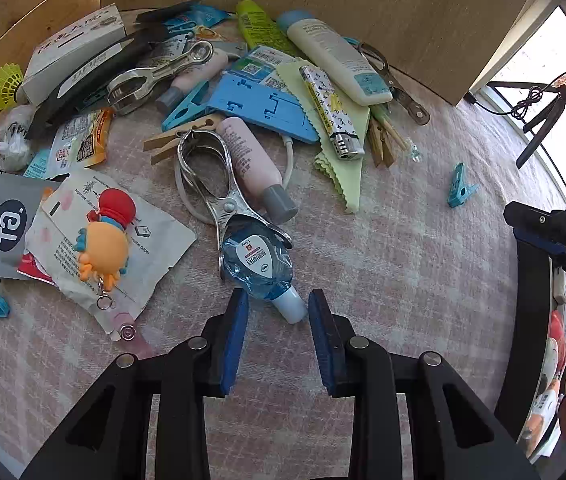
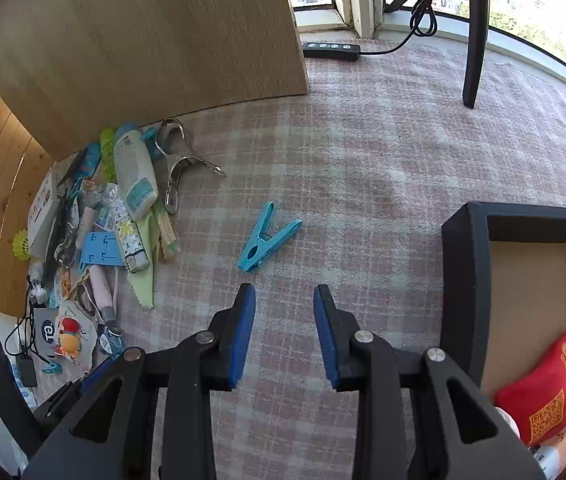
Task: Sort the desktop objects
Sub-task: 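Move both tools back over the pile toward the blue clothespin, then grasp the blue clothespin with the right tool and lift it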
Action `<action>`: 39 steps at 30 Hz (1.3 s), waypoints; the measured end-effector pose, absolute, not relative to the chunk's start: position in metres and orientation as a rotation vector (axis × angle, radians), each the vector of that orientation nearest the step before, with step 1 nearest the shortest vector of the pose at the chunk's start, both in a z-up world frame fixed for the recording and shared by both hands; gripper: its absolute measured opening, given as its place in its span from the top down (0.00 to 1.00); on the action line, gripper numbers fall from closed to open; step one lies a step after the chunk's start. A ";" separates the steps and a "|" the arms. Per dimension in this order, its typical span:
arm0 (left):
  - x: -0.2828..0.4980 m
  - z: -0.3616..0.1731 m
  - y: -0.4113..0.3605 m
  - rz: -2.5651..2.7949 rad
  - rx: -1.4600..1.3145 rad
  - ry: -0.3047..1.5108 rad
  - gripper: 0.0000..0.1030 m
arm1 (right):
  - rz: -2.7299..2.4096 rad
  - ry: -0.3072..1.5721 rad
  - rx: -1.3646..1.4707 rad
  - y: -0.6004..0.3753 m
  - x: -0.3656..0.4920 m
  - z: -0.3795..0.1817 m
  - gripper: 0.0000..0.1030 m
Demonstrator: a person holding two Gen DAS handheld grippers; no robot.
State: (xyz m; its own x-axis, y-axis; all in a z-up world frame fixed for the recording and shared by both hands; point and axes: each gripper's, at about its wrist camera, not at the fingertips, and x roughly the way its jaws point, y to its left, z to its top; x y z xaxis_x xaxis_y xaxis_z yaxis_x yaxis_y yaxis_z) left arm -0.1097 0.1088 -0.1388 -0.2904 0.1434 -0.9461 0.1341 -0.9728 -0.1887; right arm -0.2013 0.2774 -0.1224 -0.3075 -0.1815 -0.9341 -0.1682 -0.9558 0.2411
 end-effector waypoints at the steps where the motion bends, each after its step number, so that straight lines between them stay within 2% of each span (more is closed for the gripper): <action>1: -0.110 -0.139 0.108 2.491 -1.868 -0.369 0.78 | -2.482 -0.481 1.862 0.275 -0.207 -0.126 0.71; 7: -0.105 -0.138 0.093 2.479 -1.864 -0.402 0.85 | -2.518 -0.426 1.939 0.251 -0.234 -0.140 0.71; 17: -0.094 -0.138 0.071 2.451 -1.832 -0.437 0.86 | -2.509 -0.374 2.022 0.238 -0.254 -0.157 0.71; 19: -0.095 -0.139 0.067 2.435 -1.829 -0.452 0.87 | -2.528 -0.326 2.004 0.236 -0.255 -0.157 0.75; 20: -0.097 -0.140 0.064 2.424 -1.829 -0.463 0.88 | -2.524 -0.308 2.004 0.235 -0.254 -0.157 0.82; 21: -0.095 -0.139 0.062 2.412 -1.829 -0.481 0.88 | -2.517 -0.306 1.996 0.235 -0.253 -0.157 0.82; 27: -0.081 -0.138 0.044 2.384 -1.818 -0.515 0.89 | -2.450 -0.388 1.957 0.246 -0.229 -0.157 0.82; 39: -0.058 -0.107 0.078 2.381 -1.732 -0.440 0.89 | -2.445 -0.443 1.837 0.263 -0.164 -0.136 0.82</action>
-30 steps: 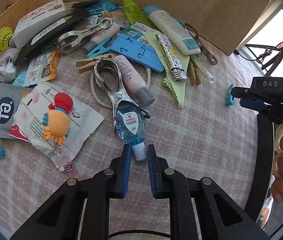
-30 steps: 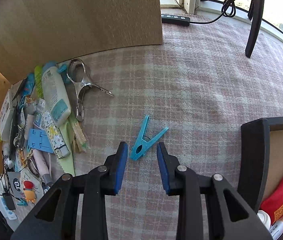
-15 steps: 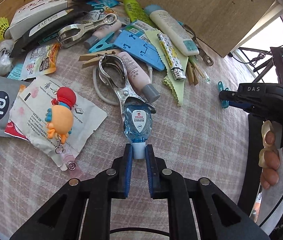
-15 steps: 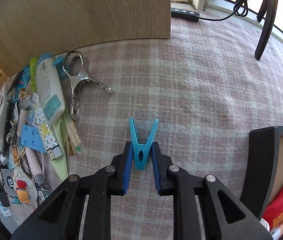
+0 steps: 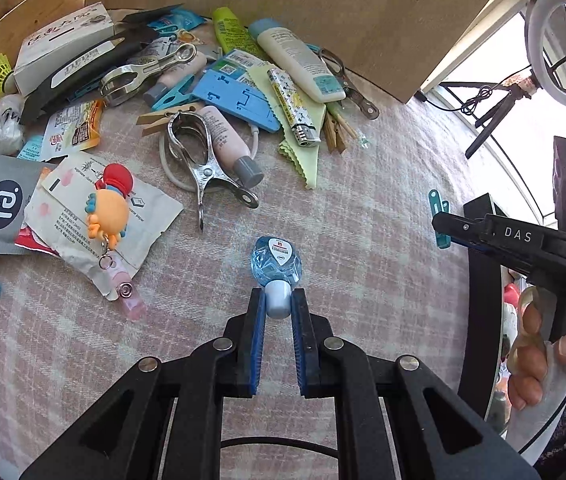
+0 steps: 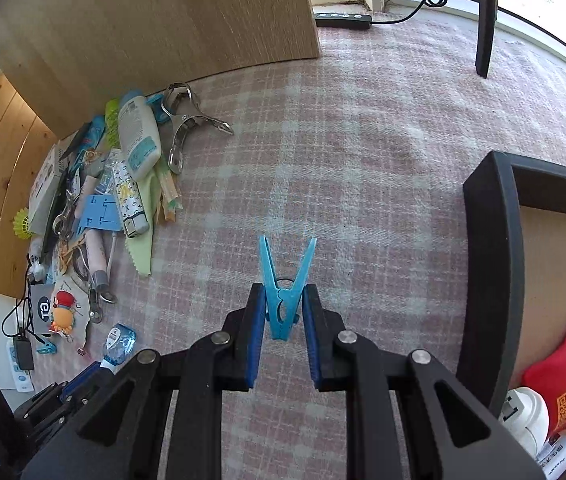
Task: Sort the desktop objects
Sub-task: 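Grasp the blue clothespin with the right tool and lift it, then carry the blue clothespin into the tray and open the right tool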
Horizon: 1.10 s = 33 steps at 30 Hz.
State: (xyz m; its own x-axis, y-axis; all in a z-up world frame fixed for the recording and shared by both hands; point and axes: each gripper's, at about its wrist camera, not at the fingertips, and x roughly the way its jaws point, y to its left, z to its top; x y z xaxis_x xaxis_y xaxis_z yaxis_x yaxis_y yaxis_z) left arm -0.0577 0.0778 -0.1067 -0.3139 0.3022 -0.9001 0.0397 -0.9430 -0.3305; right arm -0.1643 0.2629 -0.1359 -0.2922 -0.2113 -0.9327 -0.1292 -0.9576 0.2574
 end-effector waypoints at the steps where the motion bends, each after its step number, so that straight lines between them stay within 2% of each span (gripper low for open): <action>1: -0.059 -0.106 0.082 2.377 -1.727 -0.432 0.89 | -2.449 -0.445 1.824 0.265 -0.161 -0.132 0.82; 9: -0.054 -0.109 0.101 2.367 -1.712 -0.385 0.89 | -2.461 -0.442 1.781 0.270 -0.129 -0.123 0.82; 22: -0.049 -0.070 0.120 2.367 -1.596 -0.363 0.89 | -2.520 -0.505 1.667 0.295 -0.115 -0.088 0.82; 33: -0.069 -0.040 0.205 2.258 -1.484 -0.245 0.89 | -2.699 -0.573 1.598 0.369 -0.071 -0.053 0.82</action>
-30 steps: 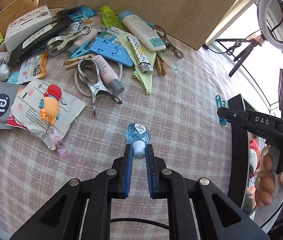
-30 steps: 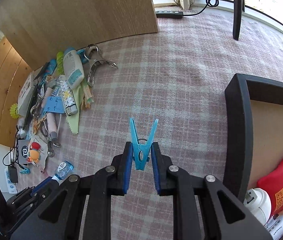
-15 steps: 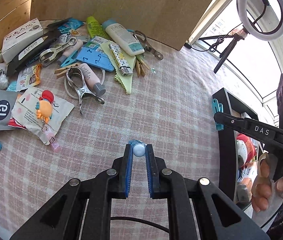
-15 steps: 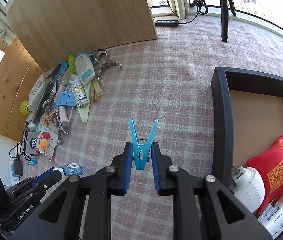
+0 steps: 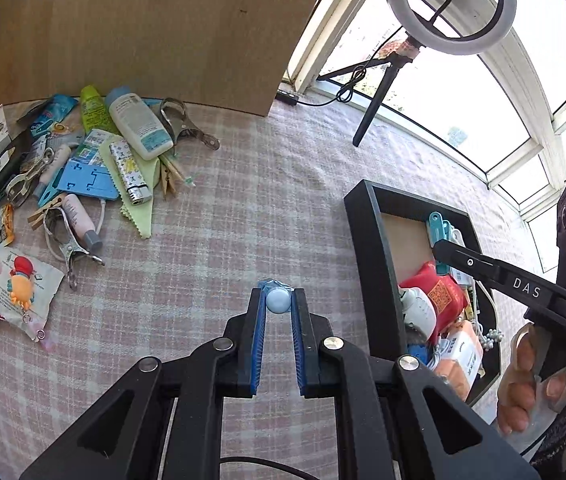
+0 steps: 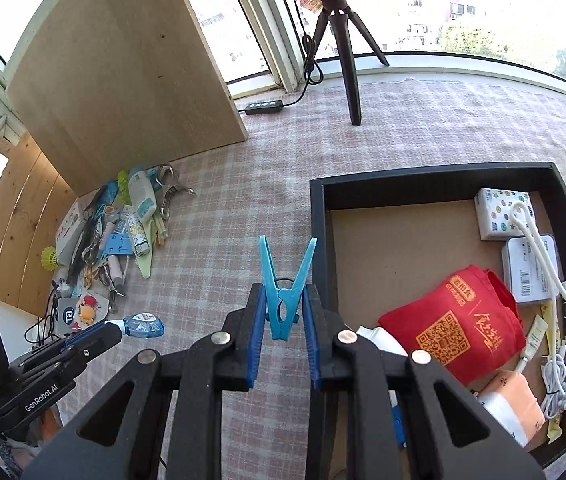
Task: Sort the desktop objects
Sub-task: 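Carry the blue clothespin into the tray and open the right tool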
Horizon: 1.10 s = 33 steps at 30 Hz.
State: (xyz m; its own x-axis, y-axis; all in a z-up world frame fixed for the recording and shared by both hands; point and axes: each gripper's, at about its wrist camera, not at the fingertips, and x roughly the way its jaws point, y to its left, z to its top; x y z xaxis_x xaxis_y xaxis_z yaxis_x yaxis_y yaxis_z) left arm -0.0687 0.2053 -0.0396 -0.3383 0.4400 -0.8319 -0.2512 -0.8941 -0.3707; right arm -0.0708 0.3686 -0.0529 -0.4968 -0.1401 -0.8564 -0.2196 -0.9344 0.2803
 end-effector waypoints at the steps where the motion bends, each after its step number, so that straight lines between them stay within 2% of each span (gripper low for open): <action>1: -0.072 -0.037 0.217 2.247 -1.474 -0.229 0.89 | 2.606 0.565 -1.533 0.379 -0.066 -0.051 0.82; 16: -0.086 -0.008 0.383 2.065 -1.346 -0.009 0.88 | 2.362 0.696 -1.348 0.504 0.000 -0.056 0.82; 17: -0.085 -0.007 0.389 2.058 -1.344 -0.001 0.85 | 2.356 0.699 -1.345 0.508 0.002 -0.056 0.82; 18: -0.084 -0.007 0.394 2.056 -1.351 0.009 0.65 | 2.360 0.703 -1.345 0.511 0.004 -0.056 0.82; 19: -0.083 -0.006 0.396 2.056 -1.350 0.006 0.49 | 2.357 0.707 -1.343 0.513 0.005 -0.056 0.81; 21: -0.079 -0.002 0.396 2.070 -1.317 0.009 0.49 | 2.324 0.714 -1.329 0.517 0.008 -0.056 0.67; 22: -0.077 0.000 0.396 2.080 -1.308 0.021 0.49 | 2.328 0.724 -1.316 0.518 0.009 -0.056 0.65; 33: -0.087 -0.010 0.342 2.147 -1.357 -0.029 0.49 | 2.412 0.655 -1.360 0.484 -0.011 -0.053 0.65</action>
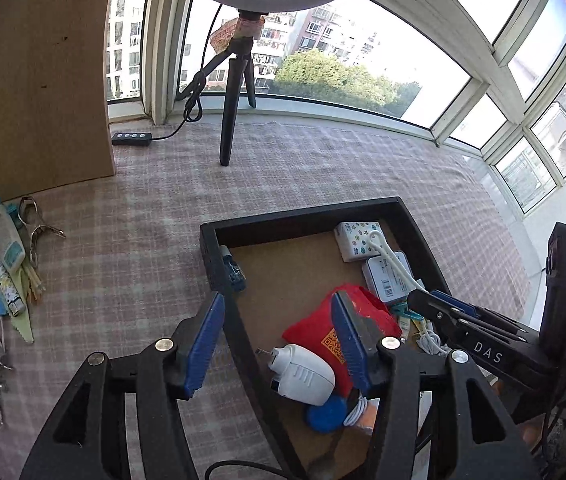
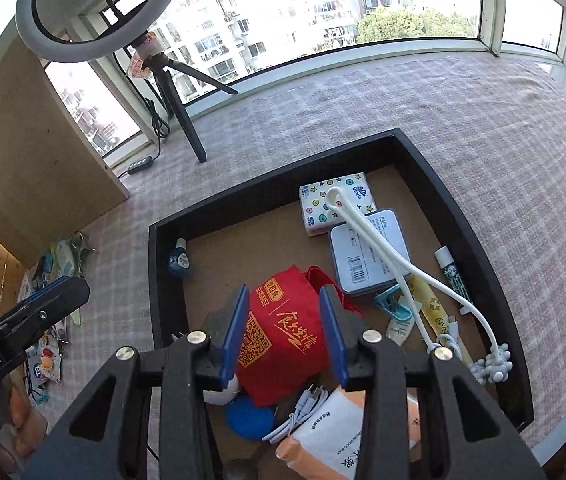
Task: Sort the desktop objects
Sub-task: 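Carry the blue clothespin into the tray and open the right tool, then grasp the lanyard toy with the left tool while the right tool grasps the metal clip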
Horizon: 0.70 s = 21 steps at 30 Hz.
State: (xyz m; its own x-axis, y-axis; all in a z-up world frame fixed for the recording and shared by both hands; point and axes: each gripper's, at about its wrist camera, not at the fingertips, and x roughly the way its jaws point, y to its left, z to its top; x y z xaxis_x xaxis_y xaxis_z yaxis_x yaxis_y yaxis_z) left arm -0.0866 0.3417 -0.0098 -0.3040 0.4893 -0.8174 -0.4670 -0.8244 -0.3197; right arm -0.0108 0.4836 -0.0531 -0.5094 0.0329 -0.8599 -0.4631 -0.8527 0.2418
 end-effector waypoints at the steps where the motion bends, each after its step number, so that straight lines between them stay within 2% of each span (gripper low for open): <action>1: -0.087 -0.012 0.335 2.153 -1.365 -0.033 0.49 | 2.423 0.644 -1.371 0.478 -0.014 -0.054 0.65; 5: -0.087 -0.022 0.298 2.211 -1.397 -0.060 0.49 | 2.487 0.616 -1.405 0.456 -0.024 -0.057 0.65; 13: -0.086 -0.046 0.185 2.385 -1.484 -0.144 0.49 | 2.664 0.438 -1.552 0.379 -0.058 -0.061 0.64; 21: -0.084 -0.072 0.059 2.562 -1.595 -0.318 0.50 | 2.856 0.244 -1.701 0.277 -0.098 -0.058 0.64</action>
